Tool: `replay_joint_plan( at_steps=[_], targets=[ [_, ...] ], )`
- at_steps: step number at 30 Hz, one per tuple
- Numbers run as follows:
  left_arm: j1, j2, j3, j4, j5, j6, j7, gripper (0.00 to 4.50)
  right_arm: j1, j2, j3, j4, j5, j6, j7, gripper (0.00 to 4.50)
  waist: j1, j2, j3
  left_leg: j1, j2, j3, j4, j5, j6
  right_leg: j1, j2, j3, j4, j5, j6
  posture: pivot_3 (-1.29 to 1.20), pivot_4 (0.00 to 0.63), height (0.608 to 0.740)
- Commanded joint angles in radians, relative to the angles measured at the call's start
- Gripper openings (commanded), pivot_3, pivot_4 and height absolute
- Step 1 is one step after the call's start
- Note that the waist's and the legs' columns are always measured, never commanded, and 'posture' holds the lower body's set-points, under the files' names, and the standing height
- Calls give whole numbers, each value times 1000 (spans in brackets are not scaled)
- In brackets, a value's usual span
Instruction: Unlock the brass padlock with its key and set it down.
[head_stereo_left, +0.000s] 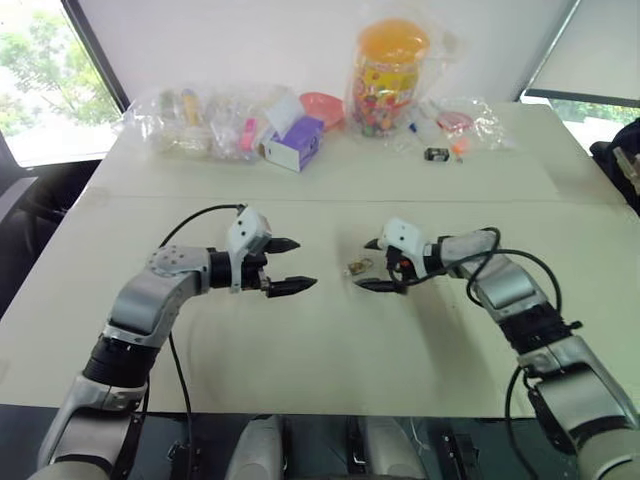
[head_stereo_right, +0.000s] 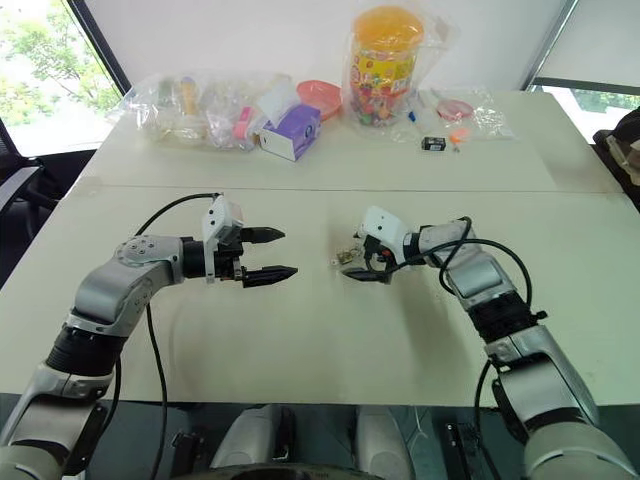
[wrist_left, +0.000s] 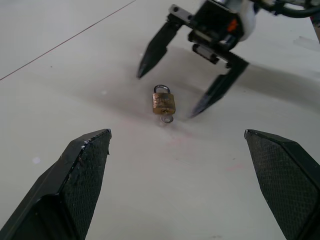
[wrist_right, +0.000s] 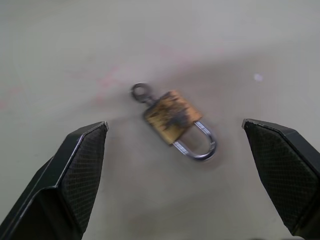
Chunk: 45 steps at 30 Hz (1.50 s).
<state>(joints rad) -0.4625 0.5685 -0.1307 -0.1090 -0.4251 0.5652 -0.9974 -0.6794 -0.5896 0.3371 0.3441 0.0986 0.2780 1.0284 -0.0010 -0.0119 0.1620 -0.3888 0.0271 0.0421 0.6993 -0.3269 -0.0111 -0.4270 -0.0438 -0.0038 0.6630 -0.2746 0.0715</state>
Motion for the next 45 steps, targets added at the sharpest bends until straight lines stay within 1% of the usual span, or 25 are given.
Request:
replay_joint_plan(
  at_steps=[1, 4, 8, 9, 11, 12, 14, 15, 17, 23, 26, 27, 30, 33, 36, 41, 43, 45],
  targets=[
    [6, 10, 28, -48, -14, 7, 11, 4500, -44, 29, -15, 101, -32, -81, 8, 4453, -6, 0, 0, 0, 0, 0, 0, 0, 0, 0, 0, 0, 0, 0, 0, 0, 150, 740],
    [10, 12, 30, -57, -15, 13, 15, 4500, -59, 47, -5, 166, -54, -118, 23, 4453, -12, 0, 0, 0, 0, 0, 0, 0, 0, 0, -1, 0, 0, 0, 0, 0, 150, 740],
    [12, 15, 33, -61, -16, 15, 17, 4500, -50, 53, 14, 191, -78, -149, 52, 4453, -13, 0, 0, 1, 1, 0, 0, 0, 0, 0, -1, 0, 1, 0, 0, 0, 150, 740],
    [12, 15, 34, -61, -15, 15, 18, 4500, -41, 56, 16, 186, -82, -153, 56, 4231, -13, 0, 0, 1, 1, 0, 0, 0, 0, 0, -1, 0, 1, 0, 0, 0, 150, 740],
    [8, 14, 32, -58, -15, 14, 19, 4500, -10, 70, 20, 140, -78, -141, 60, 3667, -13, 0, 0, 1, 1, 0, 0, 0, 0, 0, -1, 0, 1, 0, 0, 0, 150, 740],
    [7, 13, 31, -57, -14, 14, 19, 4500, 2, 75, 20, 121, -77, -135, 60, 3140, -13, 0, 0, 1, 1, 0, 0, 0, 0, 1, -1, 0, 1, 0, 0, 0, 150, 740],
    [4, 11, 27, -55, -14, 14, 19, 4500, 29, 80, 24, 76, -83, -124, 57, 2350, -16, 0, -1, 2, 1, 0, 0, 0, 0, 1, -1, 0, 1, 0, 0, 0, 150, 740],
    [3, 11, 25, -54, -14, 15, 17, 4500, 42, 79, 25, 56, -87, -120, 55, 1732, -18, 0, -1, 2, 1, 0, 0, 0, 0, 1, -1, 0, 2, 0, 0, 0, 150, 740],
    [2, 11, 23, -53, -15, 16, 14, 4500, 59, 76, 23, 24, -93, -110, 52, 698, -20, 1, -1, 3, 1, 0, 0, 0, 0, 1, -1, 0, 2, 0, 0, 0, 150, 740],
    [-19, -13, 27, -29, -41, 43, 8, 4500, 139, 9, -15, -196, -149, -118, -19, 705, -9, 1, -1, 3, 1, 1, 0, 0, -1, 1, -1, 0, 2, 0, 0, 0, 150, 740],
    [-56, -44, 39, 22, -77, 85, 1, 4500, 213, -66, -70, -407, -252, -251, -134, 705, 1, 1, -1, 1, 0, 0, 0, 0, -1, 1, -2, 0, 1, 0, 0, 0, 150, 740],
    [-66, -50, 41, 37, -85, 96, 0, 4500, 228, -80, -83, -443, -287, -297, -176, 705, 3, 1, -1, 0, -1, 0, 0, 0, 0, 0, -2, 0, 1, 0, 0, 0, 150, 740],
    [-95, -64, 50, 67, -111, 129, -9, 4500, 264, -114, -109, -522, -341, -353, -236, 705, -6, 0, -1, 0, -1, 1, 0, 0, 0, -1, -1, 0, 1, 0, 0, 0, 150, 740],
    [-122, -77, 54, 94, -127, 151, -21, 4500, 298, -142, -127, -616, -354, -348, -234, 705, -9, 0, -1, 0, 0, 0, 0, 0, 0, -1, 0, 0, 1, 0, 0, 0, 150, 740],
    [-141, -77, 33, 111, -125, 147, -52, 4500, 290, -148, -130, -693, -367, -330, -227, 705, -13, 0, -1, 0, 0, 0, 0, 0, 0, -1, 1, 0, 1, 0, 0, 0, 150, 740],
    [-173, -99, 31, 142, -122, 140, -66, 4500, 286, -152, -115, -757, -372, -286, -189, 705, -9, 0, -1, 0, 0, 0, 0, 0, -1, -1, 1, 0, 1, 0, 0, 0, 150, 740],
    [-176, -104, 31, 145, -121, 137, -72, 3921, 283, -149, -113, -770, -372, -277, -179, 705, -8, 0, 0, 0, -1, 0, 0, 0, -1, 0, 1, 0, 1, 0, 0, 0, 150, 740],
    [-177, -107, 31, 142, -121, 142, -72, 3177, 279, -147, -114, -778, -370, -271, -170, 705, -9, 0, 0, 0, -1, 0, 0, 0, -1, 0, 1, 0, 1, 0, 0, 0, 150, 740]
  ],
)
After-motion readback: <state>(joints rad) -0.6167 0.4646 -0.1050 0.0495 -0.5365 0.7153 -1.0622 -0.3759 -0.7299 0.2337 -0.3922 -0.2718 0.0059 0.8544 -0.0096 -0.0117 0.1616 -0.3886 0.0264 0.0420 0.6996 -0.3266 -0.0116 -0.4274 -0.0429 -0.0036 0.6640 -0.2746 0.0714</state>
